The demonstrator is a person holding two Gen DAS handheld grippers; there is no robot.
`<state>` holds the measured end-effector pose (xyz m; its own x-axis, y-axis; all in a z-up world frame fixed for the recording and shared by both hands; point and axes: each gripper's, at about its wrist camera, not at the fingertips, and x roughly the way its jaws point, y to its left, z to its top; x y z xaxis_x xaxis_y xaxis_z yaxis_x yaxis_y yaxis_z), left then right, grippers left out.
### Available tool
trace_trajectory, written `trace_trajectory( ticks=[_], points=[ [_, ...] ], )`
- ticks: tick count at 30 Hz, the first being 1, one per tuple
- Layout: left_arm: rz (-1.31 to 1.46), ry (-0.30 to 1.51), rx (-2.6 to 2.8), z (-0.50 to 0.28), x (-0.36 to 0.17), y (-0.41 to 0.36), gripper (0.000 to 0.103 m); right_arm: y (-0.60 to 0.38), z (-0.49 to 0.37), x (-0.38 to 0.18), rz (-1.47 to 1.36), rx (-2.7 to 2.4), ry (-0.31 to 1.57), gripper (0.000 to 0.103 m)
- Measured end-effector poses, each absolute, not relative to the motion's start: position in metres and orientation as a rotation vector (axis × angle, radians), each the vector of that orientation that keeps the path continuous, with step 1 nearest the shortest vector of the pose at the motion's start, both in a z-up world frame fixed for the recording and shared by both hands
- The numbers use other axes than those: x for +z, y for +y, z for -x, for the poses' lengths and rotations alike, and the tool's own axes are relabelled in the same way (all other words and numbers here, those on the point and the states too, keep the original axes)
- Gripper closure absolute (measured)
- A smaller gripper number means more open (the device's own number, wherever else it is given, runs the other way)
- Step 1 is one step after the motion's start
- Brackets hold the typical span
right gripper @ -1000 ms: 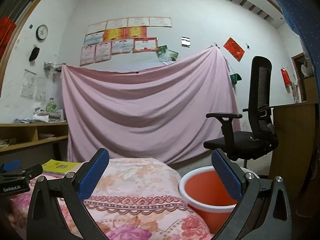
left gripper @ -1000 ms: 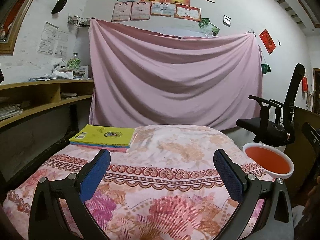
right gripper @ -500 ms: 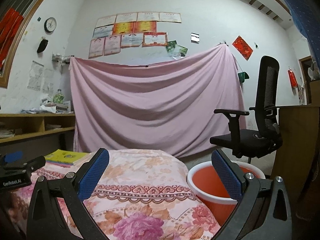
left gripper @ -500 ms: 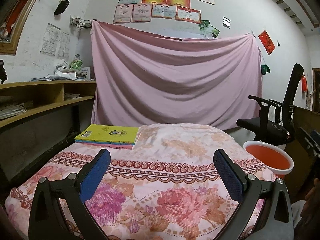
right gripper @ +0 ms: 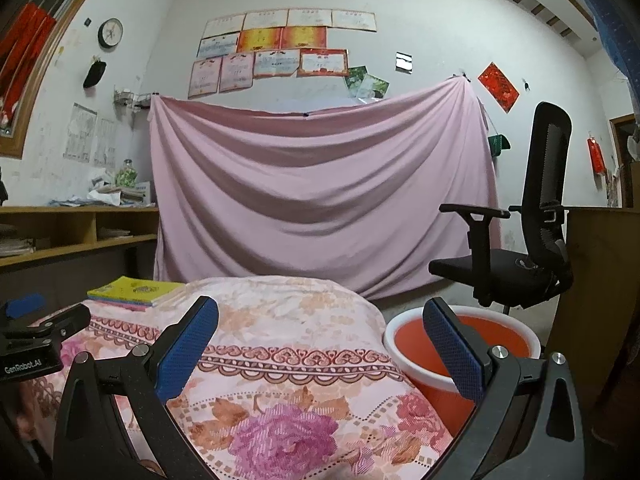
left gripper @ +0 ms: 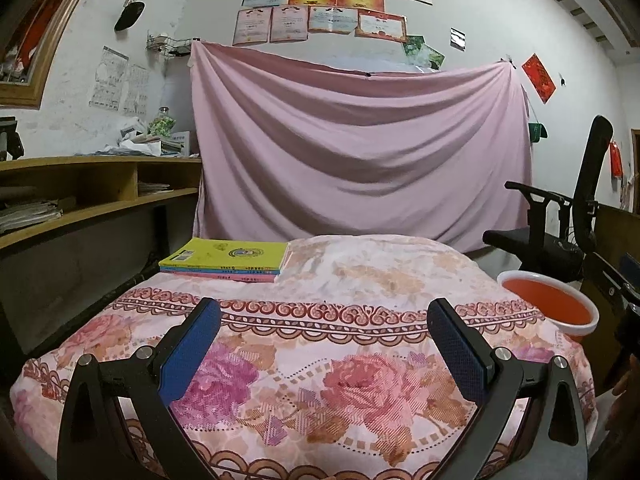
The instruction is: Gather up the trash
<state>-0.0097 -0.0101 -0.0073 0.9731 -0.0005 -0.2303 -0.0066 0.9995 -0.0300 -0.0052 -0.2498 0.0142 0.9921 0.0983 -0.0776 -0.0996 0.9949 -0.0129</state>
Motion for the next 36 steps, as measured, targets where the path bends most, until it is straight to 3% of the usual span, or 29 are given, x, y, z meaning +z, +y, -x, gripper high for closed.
trace_trajectory(
  ticks=[36],
  points=[
    [0.030, 0.242, -0.004, 0.0054, -0.0127, -0.0150, 0.002, -0.2458, -0.0058, 0.0044, 0.027, 0.125, 0.141, 0.000]
  ],
)
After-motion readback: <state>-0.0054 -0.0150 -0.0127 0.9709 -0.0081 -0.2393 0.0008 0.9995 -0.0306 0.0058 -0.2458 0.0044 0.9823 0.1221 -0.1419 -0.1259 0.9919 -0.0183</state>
